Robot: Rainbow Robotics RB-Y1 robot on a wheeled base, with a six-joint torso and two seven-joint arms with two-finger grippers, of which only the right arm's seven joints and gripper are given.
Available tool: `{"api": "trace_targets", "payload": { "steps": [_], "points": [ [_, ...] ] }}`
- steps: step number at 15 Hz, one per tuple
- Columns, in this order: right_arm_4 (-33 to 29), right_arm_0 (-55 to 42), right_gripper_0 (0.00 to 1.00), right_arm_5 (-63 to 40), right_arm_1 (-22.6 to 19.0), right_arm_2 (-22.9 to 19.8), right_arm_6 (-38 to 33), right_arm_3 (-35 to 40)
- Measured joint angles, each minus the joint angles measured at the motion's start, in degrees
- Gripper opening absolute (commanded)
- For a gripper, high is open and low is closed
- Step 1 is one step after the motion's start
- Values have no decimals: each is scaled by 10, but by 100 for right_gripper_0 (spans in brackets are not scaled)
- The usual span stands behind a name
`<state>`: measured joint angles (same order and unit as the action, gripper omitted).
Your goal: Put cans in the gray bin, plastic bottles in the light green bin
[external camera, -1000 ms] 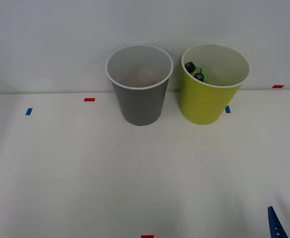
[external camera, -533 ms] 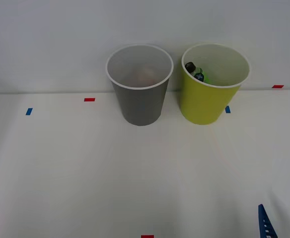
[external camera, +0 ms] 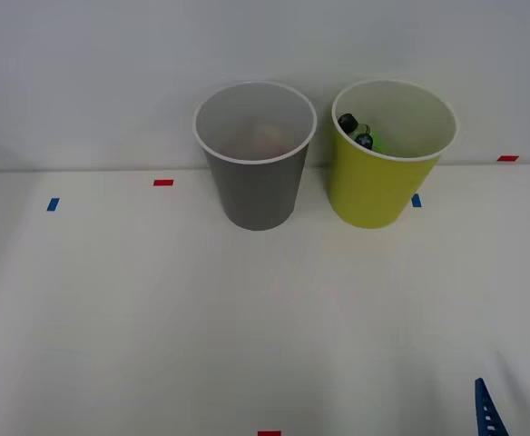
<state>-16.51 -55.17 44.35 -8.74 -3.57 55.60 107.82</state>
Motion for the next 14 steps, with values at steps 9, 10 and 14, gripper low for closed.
{"api": "trace_targets", "payload": {
  "steps": [9,10,14],
  "points": [
    [-20,-16,100,26,-9,-19,-61,0],
    [-20,-16,100,26,-9,-20,-59,0],
    [-21,-16,100,29,-9,-20,-51,0]
  ]
}}
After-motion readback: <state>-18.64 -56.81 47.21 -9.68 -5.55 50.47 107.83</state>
